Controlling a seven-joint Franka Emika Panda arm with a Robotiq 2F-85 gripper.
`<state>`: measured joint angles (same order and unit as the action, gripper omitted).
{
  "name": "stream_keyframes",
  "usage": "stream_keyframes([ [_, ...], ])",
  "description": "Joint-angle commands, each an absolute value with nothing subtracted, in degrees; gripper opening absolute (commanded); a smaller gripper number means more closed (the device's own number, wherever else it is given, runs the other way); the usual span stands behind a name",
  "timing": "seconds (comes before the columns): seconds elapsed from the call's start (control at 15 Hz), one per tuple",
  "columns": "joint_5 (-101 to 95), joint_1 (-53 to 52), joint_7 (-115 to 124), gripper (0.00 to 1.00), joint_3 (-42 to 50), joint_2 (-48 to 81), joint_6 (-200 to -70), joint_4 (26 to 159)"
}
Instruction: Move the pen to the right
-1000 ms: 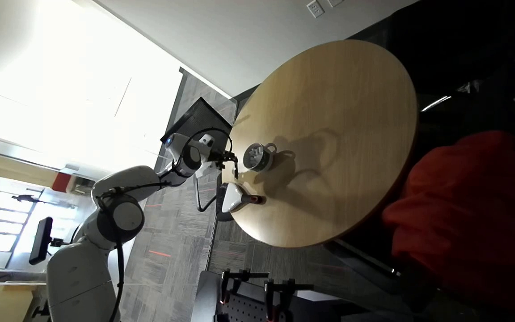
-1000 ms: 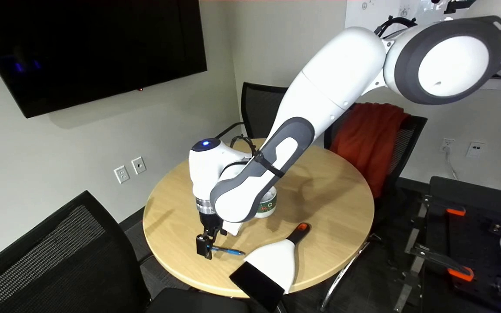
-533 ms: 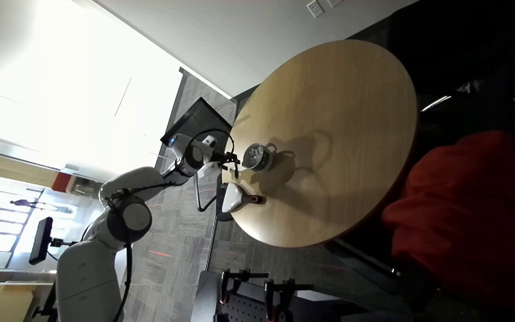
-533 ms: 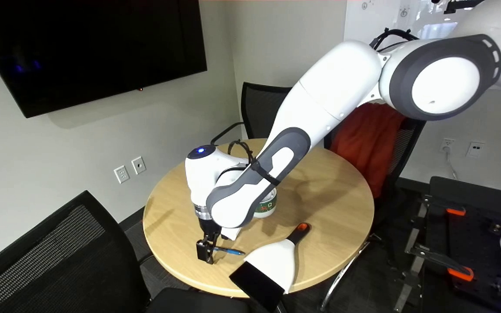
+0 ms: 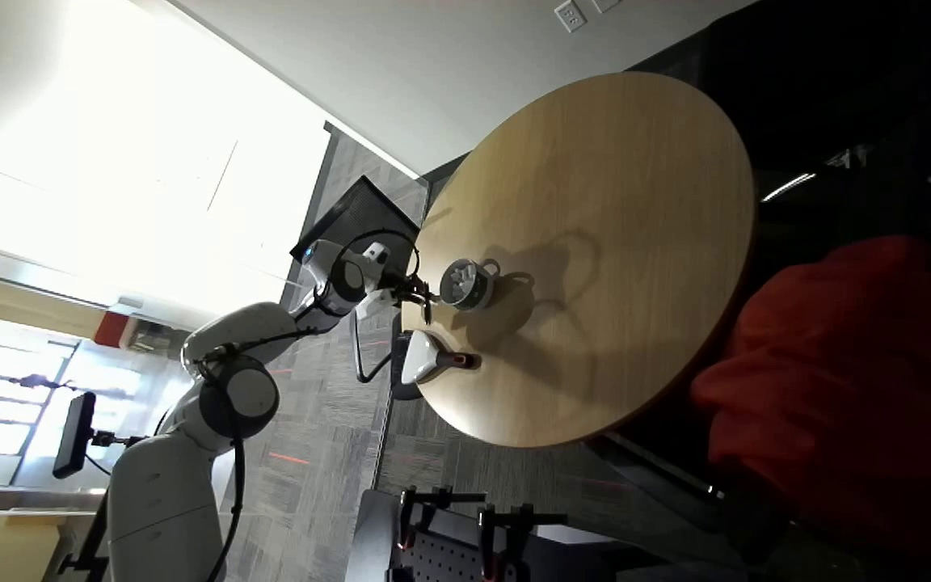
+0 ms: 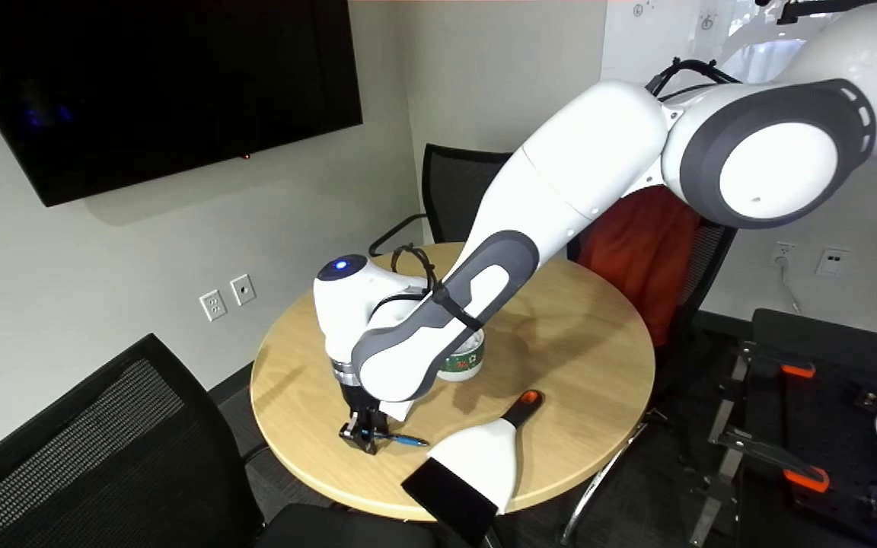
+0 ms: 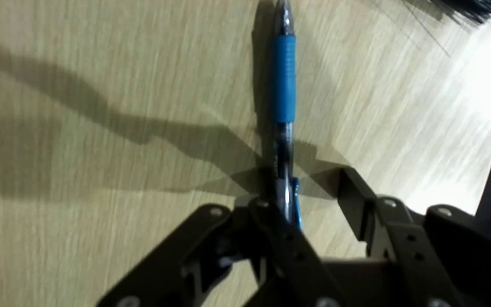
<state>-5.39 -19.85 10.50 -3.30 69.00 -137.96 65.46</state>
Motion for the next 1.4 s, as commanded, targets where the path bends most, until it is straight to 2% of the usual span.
stream_keyframes([
  [0.0, -5.3, -20.9, 11.4, 0.12, -2.2, 71.1, -135.5, 61.7],
  [0.13, -5.3, -21.1, 11.6, 0.00, -2.2, 71.0, -135.6, 61.7],
  [0.33, -5.9, -21.1, 12.4, 0.04, -1.8, 68.1, -137.1, 64.9],
  [0.8, -6.3, -21.4, 18.3, 0.04, 2.5, 52.5, -143.6, 80.3],
  [1.33, -10.8, -22.3, 33.7, 0.04, 13.8, 37.0, -146.0, 98.7],
])
